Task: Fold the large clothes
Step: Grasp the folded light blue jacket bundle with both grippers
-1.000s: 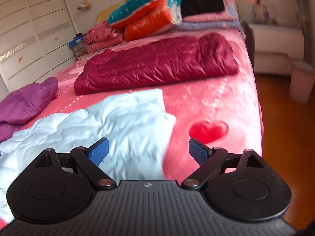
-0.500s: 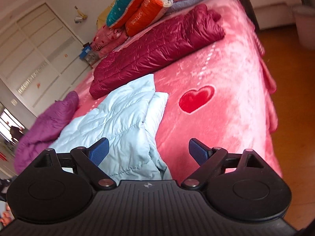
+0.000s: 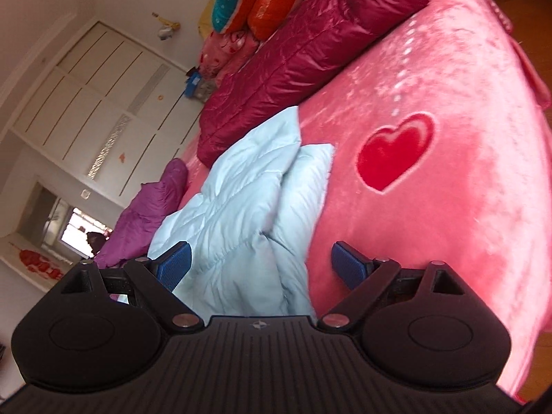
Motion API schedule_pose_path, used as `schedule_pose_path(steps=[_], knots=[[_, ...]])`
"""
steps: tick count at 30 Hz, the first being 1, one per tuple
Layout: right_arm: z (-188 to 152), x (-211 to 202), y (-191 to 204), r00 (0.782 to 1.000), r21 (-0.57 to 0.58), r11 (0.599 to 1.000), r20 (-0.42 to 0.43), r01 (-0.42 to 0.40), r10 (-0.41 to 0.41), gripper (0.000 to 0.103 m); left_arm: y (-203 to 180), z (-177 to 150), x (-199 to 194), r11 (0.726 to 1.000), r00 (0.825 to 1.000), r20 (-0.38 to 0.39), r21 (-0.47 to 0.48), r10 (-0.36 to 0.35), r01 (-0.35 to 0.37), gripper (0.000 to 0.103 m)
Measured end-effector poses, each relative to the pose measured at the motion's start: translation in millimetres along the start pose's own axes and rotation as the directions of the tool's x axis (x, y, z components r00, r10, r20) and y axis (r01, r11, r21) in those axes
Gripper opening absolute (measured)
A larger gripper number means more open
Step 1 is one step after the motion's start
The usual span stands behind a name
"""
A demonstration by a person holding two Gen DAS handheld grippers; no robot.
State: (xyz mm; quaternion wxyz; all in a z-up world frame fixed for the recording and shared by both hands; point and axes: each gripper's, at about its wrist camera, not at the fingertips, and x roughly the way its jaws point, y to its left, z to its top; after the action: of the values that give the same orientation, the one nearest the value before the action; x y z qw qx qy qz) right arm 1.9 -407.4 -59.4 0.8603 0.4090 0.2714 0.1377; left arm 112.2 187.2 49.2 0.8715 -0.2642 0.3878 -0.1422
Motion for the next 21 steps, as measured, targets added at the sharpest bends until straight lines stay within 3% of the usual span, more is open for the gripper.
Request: schedule_pose_path(steps=[11,16,18,21], knots=[[22.6,54.1,8.2,0.980,0.056,0.989,-0.135,-0.137,0.143,0.103,4.7,10.4,47.1,0.994,0.988,-0.112,-0.032,-0.107,0.104,0.101],[24.5,65.6,10.3,0.975,0.069,0.985,-0.152,-0.155,0.164,0.103,-3.2,16.3,63.1,0.979,0.956,-0.211,-0.028,-0.203,0.201,0.100],[22.0,66.3,13.2,0.974,0.066,0.986,-0.159,-0.150,0.159,0.103,-11.5,14.4,67.6,0.977,0.949,-0.236,-0.007,-0.209,0.214,0.092],[20.7,68.0,22.4,0.982,0.064,0.993,-0.152,-0.100,0.109,0.103,-20.7,10.3,70.9,0.980,0.953,-0.239,0.025,-0.187,0.198,0.076]])
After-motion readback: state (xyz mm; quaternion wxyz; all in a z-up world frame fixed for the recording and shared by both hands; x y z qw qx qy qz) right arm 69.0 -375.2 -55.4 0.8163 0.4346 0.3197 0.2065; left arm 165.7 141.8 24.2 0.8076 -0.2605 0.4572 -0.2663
